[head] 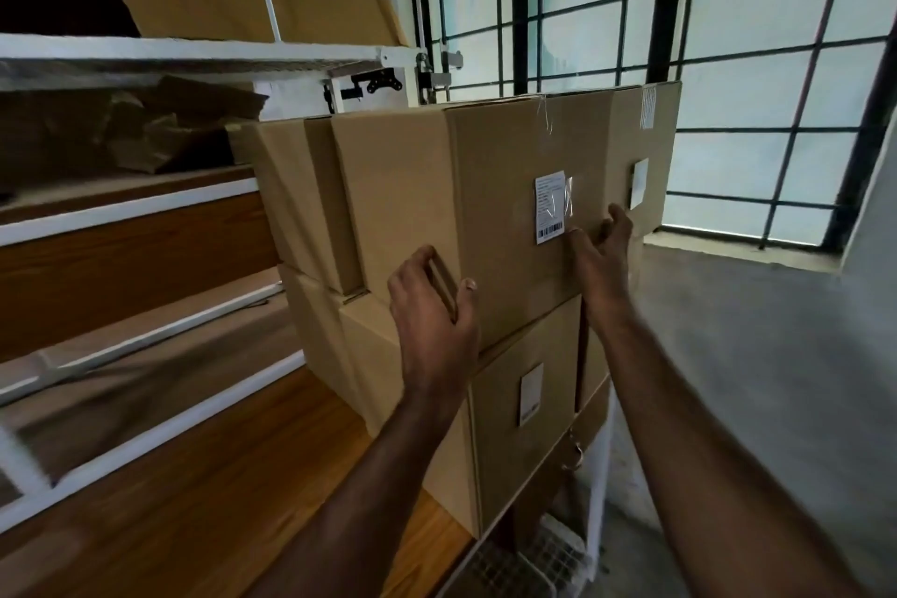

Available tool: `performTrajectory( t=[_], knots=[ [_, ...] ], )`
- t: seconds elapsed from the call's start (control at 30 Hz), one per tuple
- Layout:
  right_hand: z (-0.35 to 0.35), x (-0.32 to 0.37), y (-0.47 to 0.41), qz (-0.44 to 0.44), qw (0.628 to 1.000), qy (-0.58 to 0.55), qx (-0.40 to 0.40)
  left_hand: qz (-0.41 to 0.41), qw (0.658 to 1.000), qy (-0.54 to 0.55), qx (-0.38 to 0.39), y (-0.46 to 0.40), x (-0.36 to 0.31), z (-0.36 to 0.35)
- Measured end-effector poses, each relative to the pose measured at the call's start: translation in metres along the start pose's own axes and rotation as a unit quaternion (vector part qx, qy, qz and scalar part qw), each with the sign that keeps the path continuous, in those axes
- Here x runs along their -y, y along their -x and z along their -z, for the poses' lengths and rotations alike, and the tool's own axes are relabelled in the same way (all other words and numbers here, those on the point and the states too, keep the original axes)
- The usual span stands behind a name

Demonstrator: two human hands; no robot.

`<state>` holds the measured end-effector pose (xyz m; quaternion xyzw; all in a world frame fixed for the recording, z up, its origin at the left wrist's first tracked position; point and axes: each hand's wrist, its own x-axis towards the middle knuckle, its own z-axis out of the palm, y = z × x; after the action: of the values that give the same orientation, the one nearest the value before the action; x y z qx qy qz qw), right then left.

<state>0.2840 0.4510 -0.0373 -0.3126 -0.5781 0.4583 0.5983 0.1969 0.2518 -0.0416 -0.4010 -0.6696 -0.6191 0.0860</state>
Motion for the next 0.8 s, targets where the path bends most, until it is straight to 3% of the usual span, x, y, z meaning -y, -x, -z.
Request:
performTrajectory(
  t=[0.23, 0.47, 0.63, 0.8],
  knots=[
    [0.003, 0.003, 0.009, 0.01, 0.995, 0.07, -0.076, -0.016, 0.996, -0.018, 0.081, 0.009, 0.004, 0.017],
    [0.006, 0.031, 0.056, 0.065, 0.992, 0.064, -0.087, 0.027, 0.995, 0.078, 0.049, 0.007, -0.004, 0.05],
    [0.001, 0.062, 0.112, 0.066, 0.99, 0.038, -0.12, 0.022, 0.991, 0.117, 0.064, 0.019, -0.012, 0.093],
    [-0.014, 0.1, 0.185, 0.11, 0.984, 0.021, -0.141, -0.019, 0.995, 0.097, 0.007, 0.039, -0.027, 0.155]
  ],
)
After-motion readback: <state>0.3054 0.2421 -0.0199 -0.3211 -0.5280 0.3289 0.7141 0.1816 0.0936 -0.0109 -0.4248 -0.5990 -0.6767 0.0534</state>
